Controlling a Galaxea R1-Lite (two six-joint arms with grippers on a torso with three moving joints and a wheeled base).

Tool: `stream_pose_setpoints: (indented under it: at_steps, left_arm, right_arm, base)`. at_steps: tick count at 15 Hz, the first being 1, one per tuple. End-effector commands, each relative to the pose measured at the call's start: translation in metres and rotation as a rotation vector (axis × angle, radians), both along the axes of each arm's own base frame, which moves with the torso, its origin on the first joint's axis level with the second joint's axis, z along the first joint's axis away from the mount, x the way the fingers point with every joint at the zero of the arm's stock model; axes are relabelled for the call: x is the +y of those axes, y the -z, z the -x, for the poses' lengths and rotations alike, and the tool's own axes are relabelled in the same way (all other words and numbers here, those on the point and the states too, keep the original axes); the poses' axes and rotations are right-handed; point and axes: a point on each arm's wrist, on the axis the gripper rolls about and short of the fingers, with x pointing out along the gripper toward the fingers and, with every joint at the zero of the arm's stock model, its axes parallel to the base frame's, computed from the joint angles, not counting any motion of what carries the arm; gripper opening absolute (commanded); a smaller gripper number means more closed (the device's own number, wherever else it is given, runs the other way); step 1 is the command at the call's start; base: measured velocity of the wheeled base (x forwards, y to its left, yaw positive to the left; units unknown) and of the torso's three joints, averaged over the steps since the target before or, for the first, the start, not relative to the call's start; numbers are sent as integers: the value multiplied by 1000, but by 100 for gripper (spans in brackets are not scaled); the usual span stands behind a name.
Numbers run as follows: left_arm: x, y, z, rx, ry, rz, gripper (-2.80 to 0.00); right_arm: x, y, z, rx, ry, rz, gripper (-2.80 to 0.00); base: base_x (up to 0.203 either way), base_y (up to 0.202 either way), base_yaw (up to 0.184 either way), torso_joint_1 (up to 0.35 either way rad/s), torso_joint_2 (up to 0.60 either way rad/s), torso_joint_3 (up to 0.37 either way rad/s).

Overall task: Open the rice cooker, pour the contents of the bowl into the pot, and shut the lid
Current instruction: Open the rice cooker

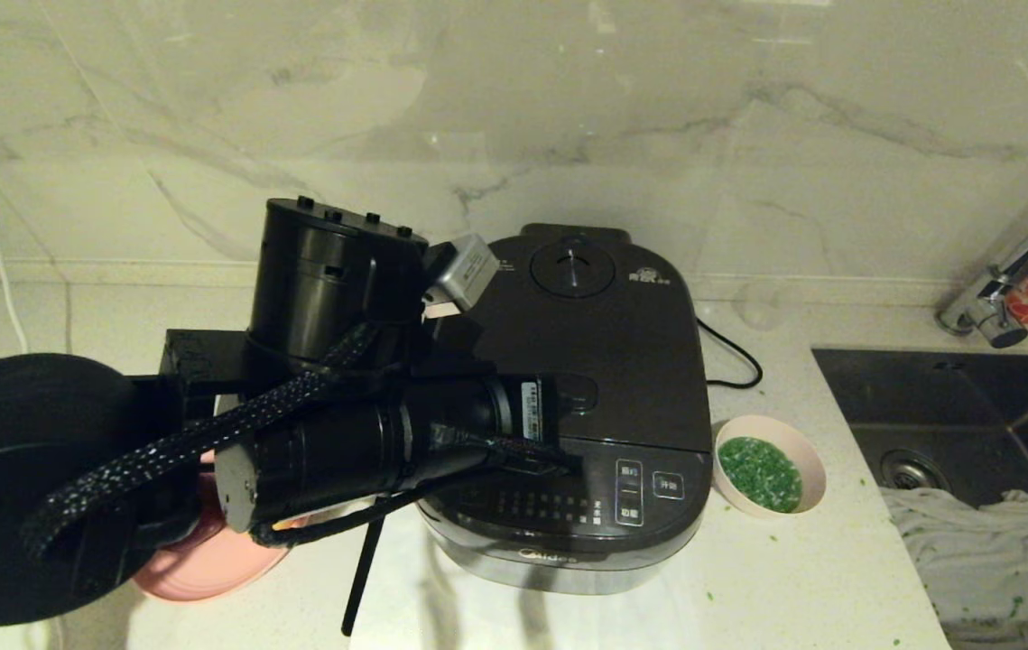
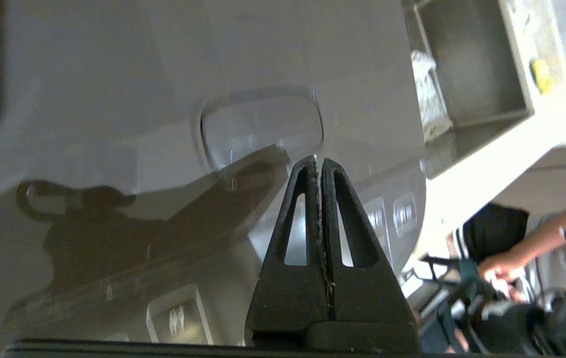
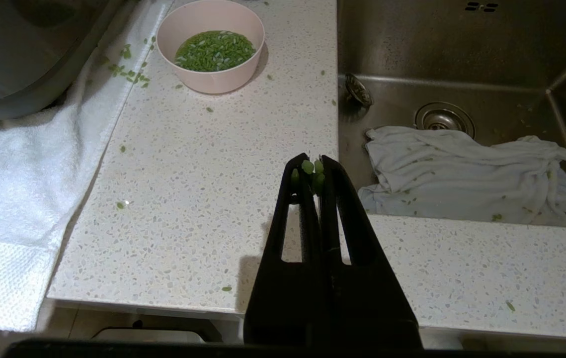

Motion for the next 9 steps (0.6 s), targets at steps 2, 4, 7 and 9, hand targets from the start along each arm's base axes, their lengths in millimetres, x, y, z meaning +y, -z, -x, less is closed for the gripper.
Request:
stream_pose_setpoints:
  at_steps: [2,4,7,9]
  left_arm:
    - [-8,7,-13,0,-15,-2,-280]
    - [-8,2,-21,-20,-38,8,-280]
    - [-5,-1,-31,-44,-84,3,-280]
    - [-5,3,-35,-49,-97,-18,-280]
  right_arm:
    - [0,0,0,2,0,0,-280]
    - [0,0,0,1,0,0,-280]
    - [0,0,0,1,0,0,-280]
    - [0,0,0,1,0,0,-280]
  base:
    - [0,0,0,0,0,0]
    - [0,0,0,0,0,0]
    - [0,0,0,0,0,0]
    - [0,0,0,0,0,0]
